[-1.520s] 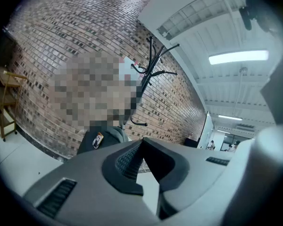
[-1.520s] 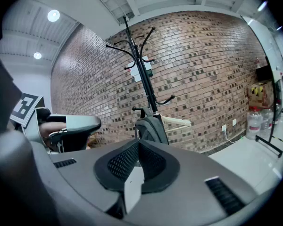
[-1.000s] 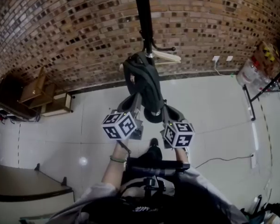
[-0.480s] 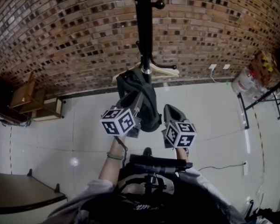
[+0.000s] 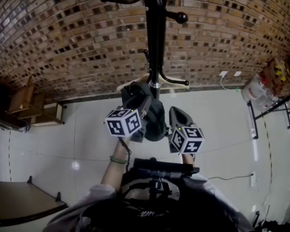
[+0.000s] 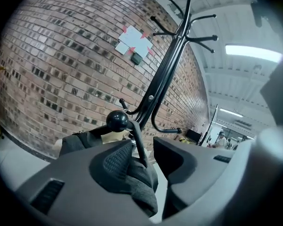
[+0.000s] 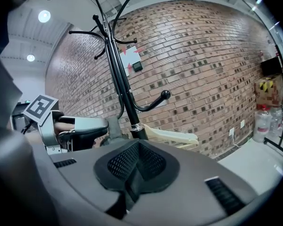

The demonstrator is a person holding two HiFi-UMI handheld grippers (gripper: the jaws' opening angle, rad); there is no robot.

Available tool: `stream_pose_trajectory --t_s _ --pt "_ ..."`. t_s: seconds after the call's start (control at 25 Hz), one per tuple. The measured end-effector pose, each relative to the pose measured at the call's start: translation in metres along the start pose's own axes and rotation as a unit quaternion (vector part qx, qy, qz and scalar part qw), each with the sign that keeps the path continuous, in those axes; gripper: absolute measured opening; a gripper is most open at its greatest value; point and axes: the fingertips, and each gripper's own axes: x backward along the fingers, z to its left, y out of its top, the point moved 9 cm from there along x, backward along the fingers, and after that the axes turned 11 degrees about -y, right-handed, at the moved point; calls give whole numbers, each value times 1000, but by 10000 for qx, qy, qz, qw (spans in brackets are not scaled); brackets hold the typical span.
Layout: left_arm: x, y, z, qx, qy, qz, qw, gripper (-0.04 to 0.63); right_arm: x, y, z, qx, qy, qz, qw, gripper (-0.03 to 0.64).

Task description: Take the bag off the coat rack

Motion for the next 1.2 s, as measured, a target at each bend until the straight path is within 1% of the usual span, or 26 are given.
stream_pose_trajectory --t_s 0.08,0.16,0.32,0.4,0.48,0.56,0.68,0.72,0.76,0.8,0.96,1.08,1.2 --pt "-7 -1 3 74 -20 199 9998 143 -4 1 -1 25 -8 32 10000 0" --pt "-14 -1 4 71 -5 326 9994 143 -8 1 -3 34 2 69 10000 0" --pt "-27 5 1 -172 124 431 9988 143 -17 3 -4 112 120 137 9998 0" --pt "-30 5 0 -218 200 422 9987 143 -20 5 -6 194 216 169 9994 0" --pt "-32 5 2 -83 263 325 9991 143 -25 9 -9 250 295 216 9990 0" --pt "-38 7 4 -2 341 315 9989 141 -30 15 -13 280 351 248 9987 0" --pt "-48 9 2 -239 581 545 9965 136 -38 22 -21 354 440 257 9981 0" --pt "-49 10 2 -325 666 567 9956 98 -41 25 -23 377 477 261 9978 0" --pt "-49 10 2 -372 698 542 9954 78 -44 27 -25 388 513 270 9976 0" --pt "-48 10 3 -388 674 495 9957 74 -46 28 -27 389 546 285 9973 0" --pt "-46 11 2 -365 356 311 9982 57 -56 30 -35 399 652 365 9964 0" --pt "-41 12 1 -142 254 72 9996 43 -62 31 -35 408 761 405 9954 0" --pt "-35 14 -1 273 259 -202 9991 38 -67 33 -33 415 848 412 9947 0"
